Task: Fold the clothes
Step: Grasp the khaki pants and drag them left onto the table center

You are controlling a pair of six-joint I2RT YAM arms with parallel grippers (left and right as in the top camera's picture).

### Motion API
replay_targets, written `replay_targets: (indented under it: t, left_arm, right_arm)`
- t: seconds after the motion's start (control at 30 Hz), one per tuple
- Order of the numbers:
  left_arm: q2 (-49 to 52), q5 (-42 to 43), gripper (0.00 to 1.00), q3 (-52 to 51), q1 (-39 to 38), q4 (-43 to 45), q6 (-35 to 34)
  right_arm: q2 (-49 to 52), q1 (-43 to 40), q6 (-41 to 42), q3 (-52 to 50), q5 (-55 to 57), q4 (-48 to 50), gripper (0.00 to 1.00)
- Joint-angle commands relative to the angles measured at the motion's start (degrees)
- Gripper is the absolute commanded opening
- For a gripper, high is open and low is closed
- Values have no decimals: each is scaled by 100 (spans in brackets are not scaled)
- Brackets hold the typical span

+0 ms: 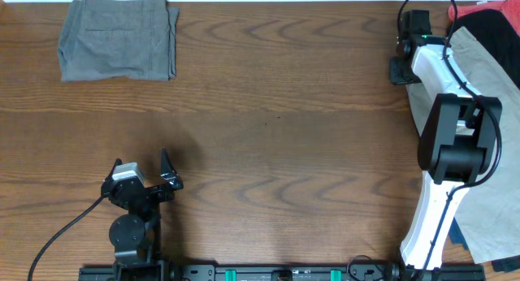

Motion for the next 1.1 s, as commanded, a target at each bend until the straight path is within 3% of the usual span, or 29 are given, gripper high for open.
replay_targets:
  t: [0.0, 0.6, 1.07]
  left_arm:
    - [-31, -63, 98, -160, -2, -140, 94]
    - [-31, -61, 98, -160, -2, -140, 94]
    - [-31, -61, 98, -160, -2, -140, 94]
  right_arm:
    - [-551, -15, 245, 59, -15, -105, 1]
    - [-2588, 323, 474, 59, -1056, -809, 1]
    - [-2745, 2162, 470, -116, -3770, -1145, 1]
